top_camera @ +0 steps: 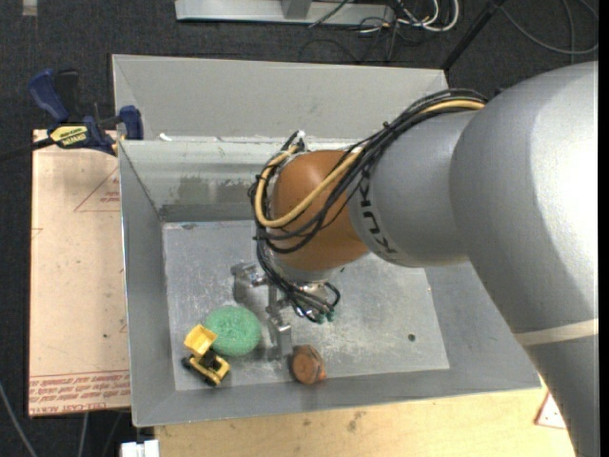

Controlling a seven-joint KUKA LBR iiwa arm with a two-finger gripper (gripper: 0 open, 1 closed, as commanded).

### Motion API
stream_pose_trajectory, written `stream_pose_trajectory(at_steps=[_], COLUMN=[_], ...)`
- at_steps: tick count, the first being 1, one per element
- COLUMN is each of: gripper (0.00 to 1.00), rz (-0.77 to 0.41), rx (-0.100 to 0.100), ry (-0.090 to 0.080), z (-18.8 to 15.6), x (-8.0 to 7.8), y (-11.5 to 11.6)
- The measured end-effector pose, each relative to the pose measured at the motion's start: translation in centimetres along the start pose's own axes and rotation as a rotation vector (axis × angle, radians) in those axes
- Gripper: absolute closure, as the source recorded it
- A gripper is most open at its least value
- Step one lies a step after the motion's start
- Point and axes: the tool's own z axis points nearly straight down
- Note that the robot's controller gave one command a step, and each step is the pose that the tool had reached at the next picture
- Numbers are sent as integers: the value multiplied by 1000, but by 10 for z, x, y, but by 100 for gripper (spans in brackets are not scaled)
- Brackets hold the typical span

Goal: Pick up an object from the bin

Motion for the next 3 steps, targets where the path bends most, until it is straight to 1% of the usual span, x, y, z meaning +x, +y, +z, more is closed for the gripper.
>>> stream_pose_trajectory(at_steps=[1, 2, 3], gripper=[0, 100, 100], rz=[-284, -211, -210], rx=[3, 2, 2], ry=[-5, -4, -4], z=[1, 4, 4], x=[-8, -8, -8], y=[18, 47, 47])
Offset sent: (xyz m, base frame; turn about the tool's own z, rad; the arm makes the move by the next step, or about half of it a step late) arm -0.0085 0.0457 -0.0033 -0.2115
